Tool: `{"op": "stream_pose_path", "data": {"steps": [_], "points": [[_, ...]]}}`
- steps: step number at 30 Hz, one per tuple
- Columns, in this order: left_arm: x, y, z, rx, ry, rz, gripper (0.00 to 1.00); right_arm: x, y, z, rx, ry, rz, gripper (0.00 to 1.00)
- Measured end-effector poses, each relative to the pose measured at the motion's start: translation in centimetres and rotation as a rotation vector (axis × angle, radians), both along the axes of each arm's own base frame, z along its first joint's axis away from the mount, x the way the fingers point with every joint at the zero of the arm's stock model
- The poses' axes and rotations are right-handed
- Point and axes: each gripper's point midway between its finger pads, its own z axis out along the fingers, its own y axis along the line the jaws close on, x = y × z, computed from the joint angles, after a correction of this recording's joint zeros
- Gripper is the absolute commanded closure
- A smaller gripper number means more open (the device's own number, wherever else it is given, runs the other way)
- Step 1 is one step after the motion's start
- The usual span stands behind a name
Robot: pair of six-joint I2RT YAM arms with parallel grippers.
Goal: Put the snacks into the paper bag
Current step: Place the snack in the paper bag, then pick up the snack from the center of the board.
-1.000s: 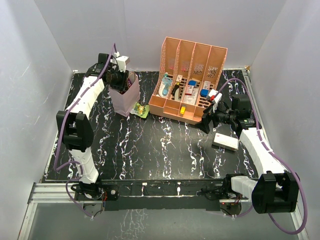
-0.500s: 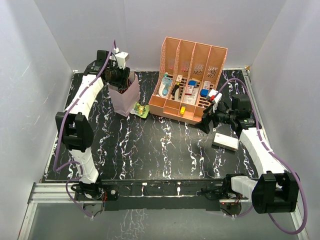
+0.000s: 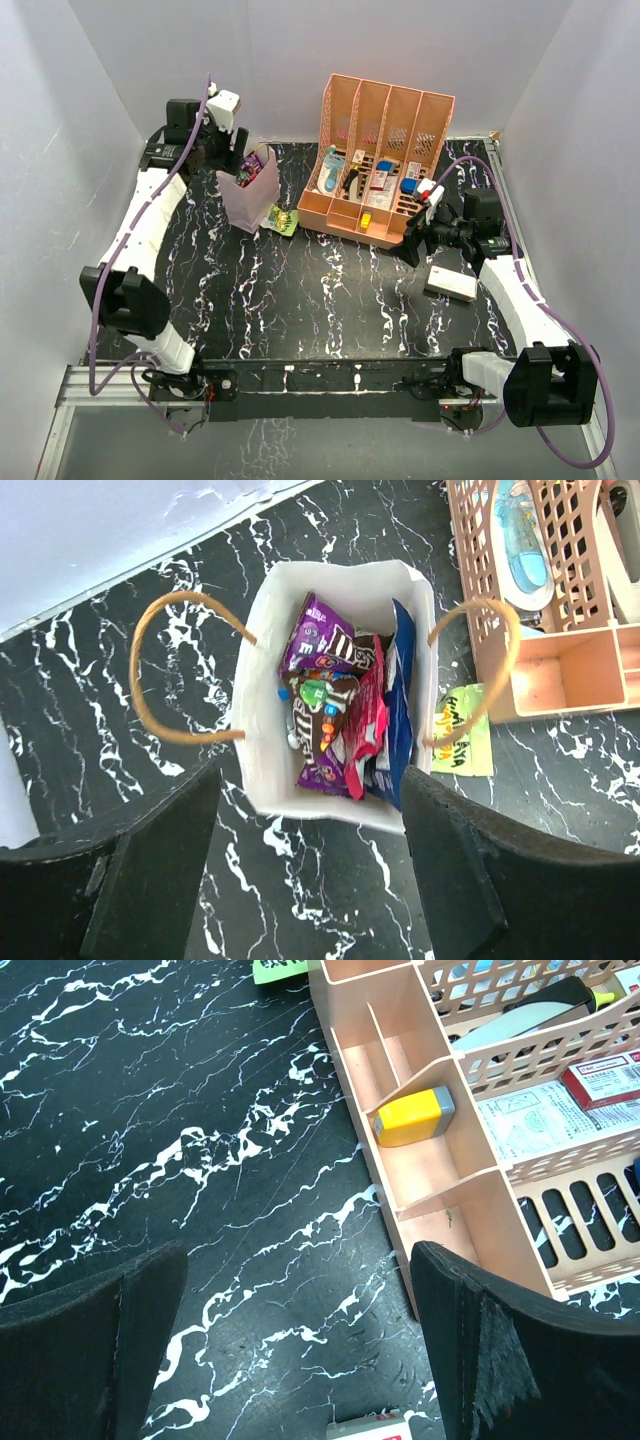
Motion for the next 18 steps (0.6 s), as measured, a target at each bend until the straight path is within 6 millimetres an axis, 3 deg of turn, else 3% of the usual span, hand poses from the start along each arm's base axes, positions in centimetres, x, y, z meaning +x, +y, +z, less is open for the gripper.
{"op": "stream_pose_path", "data": {"steps": [4,10,14,18], "points": [[-2.2,0.5,1.6,0.003,-0.043,0.001,0.26,0.1,0.0,-0.1,0.007,0.013,-0.010,0.02],[-6.3,0.2,1.3,-0.005,-0.027,-0.066,0.26,0.1,0.0,-0.1,0.009,0.021,-0.016,0.02],[-9.2,-1.4,0.8,-0.016,-0.004,-0.189,0.25,0.1,0.0,-0.2,0.009,0.024,-0.016,0.02],[-12.0,-4.2,-0.4,0.023,0.016,-0.336,0.25,0.2,0.0,-0.5,0.010,0.033,-0.018,0.02]]}}
